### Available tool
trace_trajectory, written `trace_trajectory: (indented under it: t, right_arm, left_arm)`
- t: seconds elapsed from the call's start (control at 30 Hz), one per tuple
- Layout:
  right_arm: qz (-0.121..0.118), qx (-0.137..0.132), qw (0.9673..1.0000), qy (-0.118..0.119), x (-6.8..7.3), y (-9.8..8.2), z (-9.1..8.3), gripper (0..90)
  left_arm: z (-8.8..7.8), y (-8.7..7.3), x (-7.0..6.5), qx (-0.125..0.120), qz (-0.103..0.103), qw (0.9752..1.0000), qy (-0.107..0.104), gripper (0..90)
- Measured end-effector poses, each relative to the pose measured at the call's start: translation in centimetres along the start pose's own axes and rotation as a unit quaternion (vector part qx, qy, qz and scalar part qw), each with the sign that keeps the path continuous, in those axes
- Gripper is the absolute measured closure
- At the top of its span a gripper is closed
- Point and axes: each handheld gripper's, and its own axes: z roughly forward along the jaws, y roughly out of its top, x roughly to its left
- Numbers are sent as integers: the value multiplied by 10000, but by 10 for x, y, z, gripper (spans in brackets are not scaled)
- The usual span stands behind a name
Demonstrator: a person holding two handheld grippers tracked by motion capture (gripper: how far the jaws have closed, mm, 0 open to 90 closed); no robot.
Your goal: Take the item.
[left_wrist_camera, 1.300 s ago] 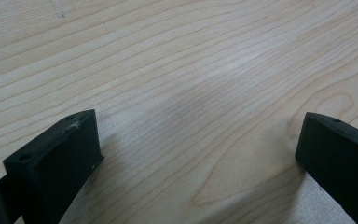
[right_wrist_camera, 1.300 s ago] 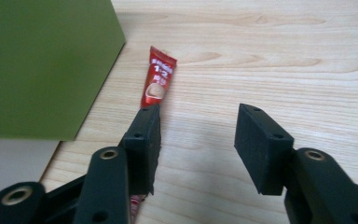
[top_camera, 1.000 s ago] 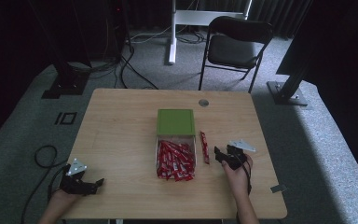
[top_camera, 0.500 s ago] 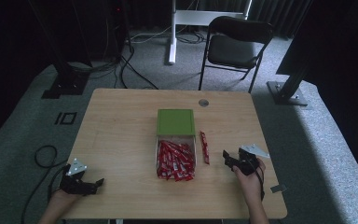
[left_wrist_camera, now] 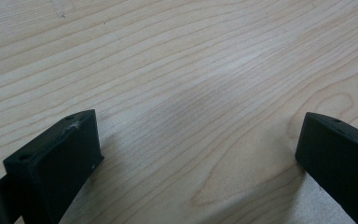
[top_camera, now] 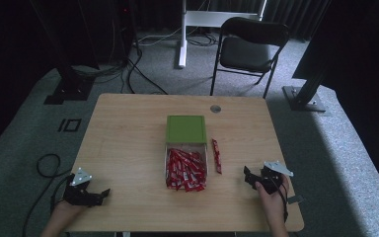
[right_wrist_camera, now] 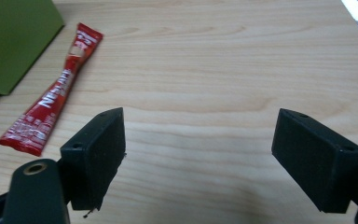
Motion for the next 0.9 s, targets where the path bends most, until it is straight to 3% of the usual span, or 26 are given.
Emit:
trace_trajectory:
  t: [0.2, 0.3, 0.4, 0.5, 0.63, 0.9]
  right_arm:
    - [2, 59, 9999, -140, -7, -8, -7, 171]
    - [214, 31, 9989, -417, -11, -13, -9, 171]
    - [379, 101, 9982, -444, -15, -16, -11, 171]
    - [250, 312, 9982, -440, -18, -20, -14, 171]
    - [241, 361, 9979, -478, -20, -25, -19, 171]
    - [226, 394, 9954, -844, -23, -33, -26, 126]
  left_arm:
    - [0, 0, 0, 0, 1, 10000, 0, 7]
    - [0, 0, 0, -1, 1, 10000, -1, 7]
    - [0, 0, 0, -1, 0, 10000, 0, 7]
    - [0, 0, 0, -1, 0, 10000, 0, 7]
    - [0, 0, 0, -1, 1, 10000, -1, 7]
    - [0, 0, 0, 0, 1, 10000, 0, 7]
